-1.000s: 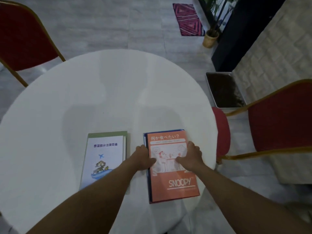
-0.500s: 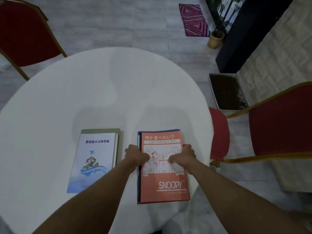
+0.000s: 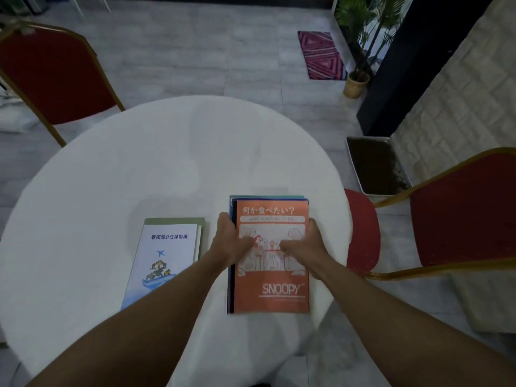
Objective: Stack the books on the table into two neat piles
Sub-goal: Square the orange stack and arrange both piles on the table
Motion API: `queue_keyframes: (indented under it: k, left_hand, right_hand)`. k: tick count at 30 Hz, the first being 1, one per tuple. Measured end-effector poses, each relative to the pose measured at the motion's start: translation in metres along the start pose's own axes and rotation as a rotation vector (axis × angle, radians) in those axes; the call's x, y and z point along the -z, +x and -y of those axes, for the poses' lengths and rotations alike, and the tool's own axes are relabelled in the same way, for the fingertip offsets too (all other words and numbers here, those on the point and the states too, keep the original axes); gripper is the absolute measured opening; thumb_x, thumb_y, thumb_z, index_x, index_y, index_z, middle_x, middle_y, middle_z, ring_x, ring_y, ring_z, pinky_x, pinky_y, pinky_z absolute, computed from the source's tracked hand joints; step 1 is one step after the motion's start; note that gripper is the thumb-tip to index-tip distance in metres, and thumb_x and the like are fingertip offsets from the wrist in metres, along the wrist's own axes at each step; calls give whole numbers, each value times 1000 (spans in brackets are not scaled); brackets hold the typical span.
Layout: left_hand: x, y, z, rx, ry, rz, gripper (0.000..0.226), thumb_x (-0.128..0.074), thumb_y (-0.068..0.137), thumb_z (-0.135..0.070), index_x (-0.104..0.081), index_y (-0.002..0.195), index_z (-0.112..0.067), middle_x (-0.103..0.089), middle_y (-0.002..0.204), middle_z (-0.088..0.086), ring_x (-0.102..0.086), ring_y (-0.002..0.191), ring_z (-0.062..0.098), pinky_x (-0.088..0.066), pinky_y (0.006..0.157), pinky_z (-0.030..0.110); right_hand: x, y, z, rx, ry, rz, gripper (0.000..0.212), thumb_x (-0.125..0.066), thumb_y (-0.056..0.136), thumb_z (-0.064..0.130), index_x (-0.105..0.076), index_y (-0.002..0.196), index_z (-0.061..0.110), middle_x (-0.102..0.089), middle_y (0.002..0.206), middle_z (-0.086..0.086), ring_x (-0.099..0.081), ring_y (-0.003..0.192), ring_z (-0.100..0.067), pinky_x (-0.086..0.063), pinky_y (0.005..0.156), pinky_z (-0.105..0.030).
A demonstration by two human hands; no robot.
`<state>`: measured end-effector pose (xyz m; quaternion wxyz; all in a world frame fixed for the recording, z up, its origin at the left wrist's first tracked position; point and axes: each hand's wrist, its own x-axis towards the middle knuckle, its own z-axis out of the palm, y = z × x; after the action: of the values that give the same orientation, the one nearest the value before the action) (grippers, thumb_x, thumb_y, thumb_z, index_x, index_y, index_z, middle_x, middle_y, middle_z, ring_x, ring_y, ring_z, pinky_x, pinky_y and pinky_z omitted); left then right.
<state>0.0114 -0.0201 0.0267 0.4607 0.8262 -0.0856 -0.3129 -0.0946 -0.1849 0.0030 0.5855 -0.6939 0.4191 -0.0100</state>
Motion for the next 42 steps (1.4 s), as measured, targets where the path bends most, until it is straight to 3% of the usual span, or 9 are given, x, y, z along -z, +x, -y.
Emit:
queue_keyframes:
  k: [3,8,11,16,24,29,34,39,42]
  left_hand:
    - [8,4,-19,-247,74,-173,52,-73,81,-20,-33,115,-15,-46,111,1,-64,100,19,-60,65,26]
    - [23,5,-36,-480,159,-259,46,-69,85,-23,-39,120,-15,-42,110,-2,-58,100,15,-57,82,34]
    - [24,1,-28,-550,191,-214,48,-68,84,-15,-41,123,-14,-39,114,-2,-56,105,16,-56,87,35]
    - [26,-2,-15,-499,259,-129,55,-65,87,-12,-35,133,-10,-41,123,0,-59,114,26,-56,89,48]
    - [26,-2,-16,-455,257,-111,46,-59,96,-22,-36,133,-9,-44,122,-1,-60,114,26,-55,90,50]
    - [24,-3,-13,-456,298,-121,48,-60,95,-19,-37,136,-9,-48,122,-3,-62,112,27,-56,87,49]
    - [24,-3,-14,-425,288,-107,49,-59,95,-18,-34,137,-12,-47,120,-7,-61,114,26,-56,90,49]
    - [21,-6,-15,-415,269,-121,44,-58,96,-20,-36,134,-13,-43,119,-8,-59,112,22,-55,91,48]
    - [22,-7,-13,-414,250,-127,42,-58,96,-26,-40,132,-15,-46,117,-11,-60,111,19,-57,89,45]
  right_hand:
    - [0,-2,31,144,129,-77,69,-82,66,10,-47,122,29,-67,108,6,-71,96,-15,-64,73,-32]
    - [2,-4,57,281,231,-213,62,-86,67,10,-56,115,32,-73,103,10,-73,95,-10,-62,80,-33]
    - [4,-9,50,336,202,-264,57,-84,64,12,-58,109,35,-75,93,14,-74,84,-2,-61,72,-24]
    - [7,-14,35,272,115,-176,57,-81,70,20,-54,117,37,-72,102,14,-71,94,-6,-60,74,-25]
    - [12,-12,33,279,62,-136,52,-78,78,9,-55,118,32,-70,102,15,-68,93,-1,-53,62,-11]
    - [10,-13,23,293,25,-155,52,-76,82,11,-51,126,26,-69,109,10,-67,97,-8,-53,74,-18]
    - [11,-12,19,302,-32,-120,55,-74,87,12,-45,131,29,-66,115,9,-63,101,-10,-48,75,-13]
    - [19,-11,21,302,-81,-81,54,-76,87,12,-43,125,32,-64,106,18,-61,90,5,-47,67,-5]
    - [23,-12,21,262,-117,-43,51,-77,86,11,-46,123,29,-63,102,23,-64,90,-2,-50,58,-9]
